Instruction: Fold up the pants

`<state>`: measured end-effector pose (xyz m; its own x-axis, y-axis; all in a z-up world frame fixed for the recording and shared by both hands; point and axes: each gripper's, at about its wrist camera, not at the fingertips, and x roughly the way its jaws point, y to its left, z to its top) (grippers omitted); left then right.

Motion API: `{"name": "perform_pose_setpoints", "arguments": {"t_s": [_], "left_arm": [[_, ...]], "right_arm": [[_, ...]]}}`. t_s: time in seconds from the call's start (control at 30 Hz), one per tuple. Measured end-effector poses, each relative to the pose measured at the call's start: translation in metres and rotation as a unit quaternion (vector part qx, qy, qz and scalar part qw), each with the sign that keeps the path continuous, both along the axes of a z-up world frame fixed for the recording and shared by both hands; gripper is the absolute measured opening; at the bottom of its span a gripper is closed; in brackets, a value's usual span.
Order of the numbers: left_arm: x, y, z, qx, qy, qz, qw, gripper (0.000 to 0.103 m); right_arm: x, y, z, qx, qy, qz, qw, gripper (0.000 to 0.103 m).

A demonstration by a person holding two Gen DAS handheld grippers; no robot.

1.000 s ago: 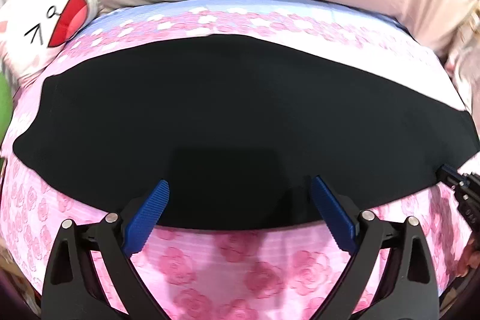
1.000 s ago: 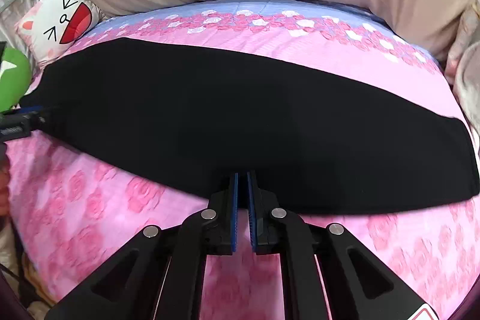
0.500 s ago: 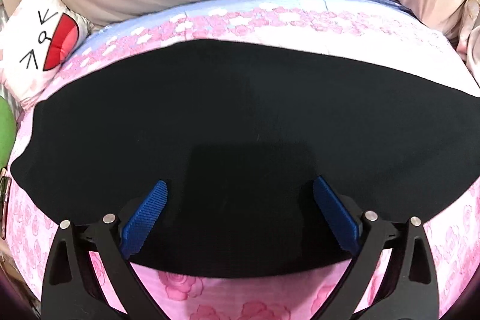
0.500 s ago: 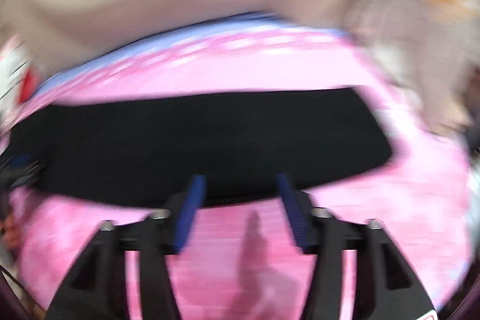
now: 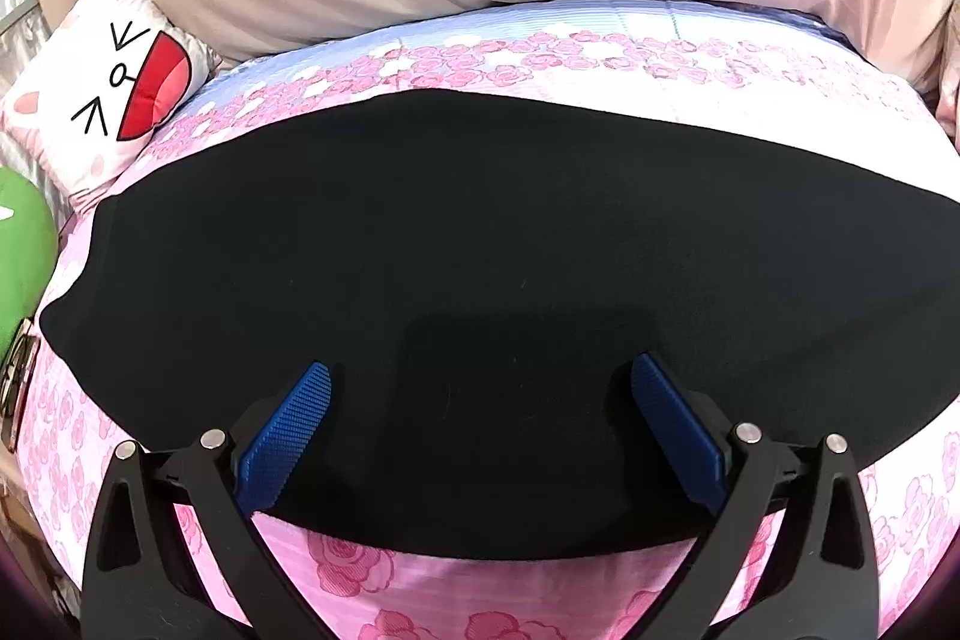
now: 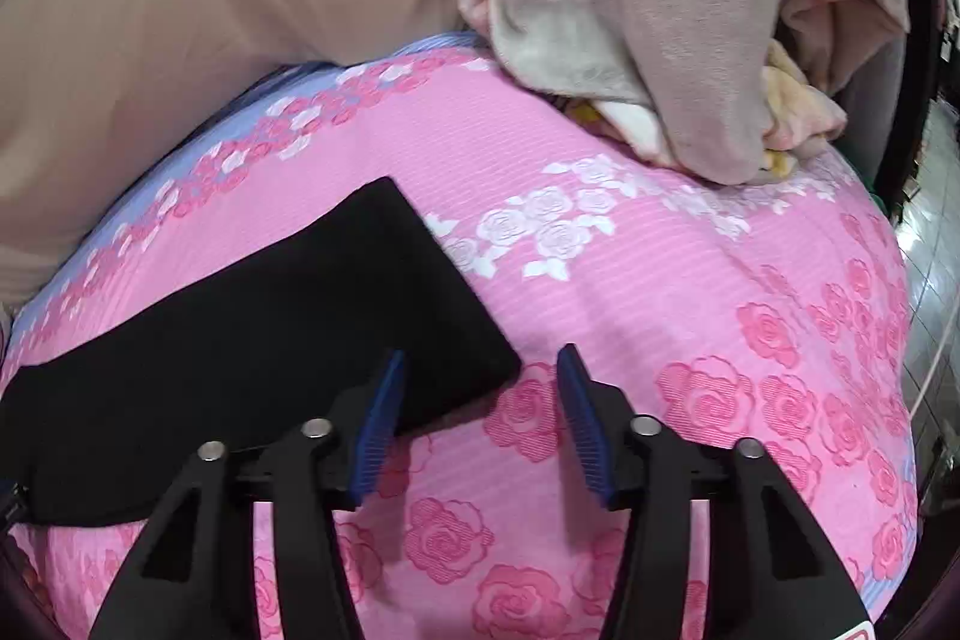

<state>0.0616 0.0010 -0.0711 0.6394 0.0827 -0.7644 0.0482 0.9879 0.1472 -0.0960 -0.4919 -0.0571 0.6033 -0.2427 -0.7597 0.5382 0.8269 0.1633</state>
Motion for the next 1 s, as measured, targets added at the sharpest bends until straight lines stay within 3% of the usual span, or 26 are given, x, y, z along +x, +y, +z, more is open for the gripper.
{"name": "perform_pose_setpoints", "arguments": {"t_s": [0.03, 0.1, 0.2, 0.3, 0.33, 0.4, 0.43, 0.47, 0.57, 0.63, 0.67, 0.7, 0.73, 0.83, 1.0], "left_arm": [[-0.001, -0.001, 0.0, 0.002, -0.001, 0.002, 1.0, 0.098], [-0.002, -0.003, 0.002, 0.005, -0.005, 0.005, 1.0, 0.098], [-0.004, -0.009, 0.006, 0.009, -0.008, 0.0, 0.9999, 0.098], [-0.006, -0.018, 0.007, 0.016, -0.009, -0.012, 0.9997, 0.098], [-0.006, -0.021, 0.006, 0.022, -0.009, -0.016, 0.9996, 0.098], [-0.006, -0.023, 0.006, 0.029, -0.009, -0.017, 0.9994, 0.098], [-0.006, -0.023, 0.006, 0.03, -0.01, -0.018, 0.9993, 0.098], [-0.006, -0.023, 0.006, 0.029, -0.009, -0.018, 0.9994, 0.098], [-0.005, -0.021, 0.006, 0.022, -0.007, -0.018, 0.9996, 0.098], [-0.005, -0.021, 0.006, 0.02, -0.006, -0.019, 0.9996, 0.098], [-0.006, -0.02, 0.006, 0.018, -0.004, -0.019, 0.9996, 0.098], [-0.006, -0.02, 0.007, 0.017, -0.004, -0.02, 0.9996, 0.098], [-0.007, -0.018, 0.008, 0.015, -0.006, -0.022, 0.9996, 0.098], [-0.008, -0.013, 0.011, 0.014, -0.01, -0.021, 0.9996, 0.098], [-0.01, 0.008, 0.013, 0.005, -0.009, -0.012, 0.9999, 0.098]], "right_arm": [[0.003, 0.002, -0.002, 0.002, 0.004, 0.007, 1.0, 0.017], [0.01, 0.006, -0.001, -0.014, 0.014, 0.014, 1.0, 0.008], [0.01, 0.01, 0.019, -0.057, -0.005, 0.023, 0.998, 0.007], [0.013, -0.004, 0.013, -0.039, 0.003, 0.019, 0.999, 0.009], [0.02, -0.008, -0.003, -0.019, 0.033, 0.031, 0.999, 0.012], [0.019, -0.005, -0.003, -0.028, 0.022, 0.031, 0.999, 0.03], [0.018, -0.003, 0.0, -0.031, 0.026, 0.03, 0.999, 0.05], [0.017, -0.001, 0.005, -0.041, 0.02, 0.022, 0.999, 0.059], [0.02, -0.003, 0.003, -0.039, 0.025, 0.02, 0.999, 0.058], [0.026, -0.006, -0.01, -0.012, 0.043, 0.029, 0.999, 0.054], [0.026, -0.005, -0.012, -0.007, 0.034, 0.029, 0.999, 0.035], [0.027, -0.003, -0.01, 0.007, 0.027, 0.036, 0.999, 0.023], [0.027, -0.002, -0.007, 0.032, 0.014, 0.042, 0.998, 0.019], [0.03, 0.017, 0.011, 0.012, -0.002, 0.046, 0.999, 0.018], [0.045, 0.078, 0.053, 0.026, -0.055, 0.113, 0.992, 0.018]]}}
